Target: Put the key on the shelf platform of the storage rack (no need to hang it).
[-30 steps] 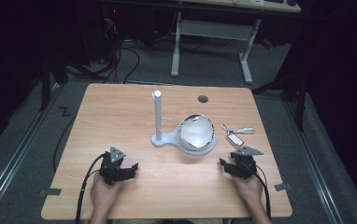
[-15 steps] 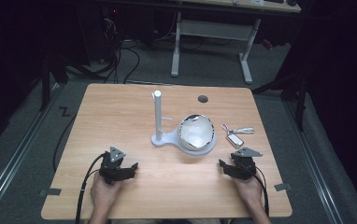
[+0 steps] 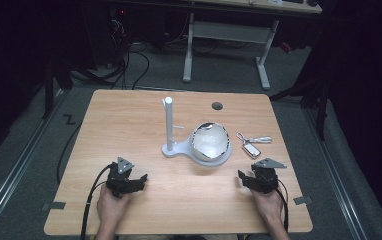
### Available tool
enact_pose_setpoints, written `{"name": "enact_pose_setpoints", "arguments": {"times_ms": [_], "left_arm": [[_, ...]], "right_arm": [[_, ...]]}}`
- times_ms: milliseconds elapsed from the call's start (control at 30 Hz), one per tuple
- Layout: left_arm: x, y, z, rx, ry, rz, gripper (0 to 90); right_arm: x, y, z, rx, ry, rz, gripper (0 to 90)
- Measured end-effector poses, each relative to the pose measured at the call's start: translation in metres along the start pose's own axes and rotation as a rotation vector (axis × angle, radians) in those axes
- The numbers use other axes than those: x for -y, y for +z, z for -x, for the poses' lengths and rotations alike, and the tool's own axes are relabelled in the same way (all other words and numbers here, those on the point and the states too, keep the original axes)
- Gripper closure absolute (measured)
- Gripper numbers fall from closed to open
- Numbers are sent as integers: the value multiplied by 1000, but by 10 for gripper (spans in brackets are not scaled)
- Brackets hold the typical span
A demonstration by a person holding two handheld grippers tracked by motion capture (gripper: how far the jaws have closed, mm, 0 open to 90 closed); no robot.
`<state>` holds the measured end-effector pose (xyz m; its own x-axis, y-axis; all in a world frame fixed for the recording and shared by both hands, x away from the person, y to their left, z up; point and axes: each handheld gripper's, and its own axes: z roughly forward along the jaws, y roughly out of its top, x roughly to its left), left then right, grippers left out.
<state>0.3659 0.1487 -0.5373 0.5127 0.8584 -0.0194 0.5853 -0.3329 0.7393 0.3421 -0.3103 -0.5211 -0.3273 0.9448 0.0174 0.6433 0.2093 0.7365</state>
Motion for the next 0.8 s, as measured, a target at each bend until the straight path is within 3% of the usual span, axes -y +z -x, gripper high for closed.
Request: {"name": "enact_pose_setpoints", "arguments": {"times_ms": [200, 800], "left_arm": [[0, 0, 0, 0, -1, 0, 231], [0, 0, 0, -1, 1, -1, 231]], "right_arm": [[2, -13, 7, 12, 47, 33, 388], [8, -34, 28, 51, 89, 66, 384]]}}
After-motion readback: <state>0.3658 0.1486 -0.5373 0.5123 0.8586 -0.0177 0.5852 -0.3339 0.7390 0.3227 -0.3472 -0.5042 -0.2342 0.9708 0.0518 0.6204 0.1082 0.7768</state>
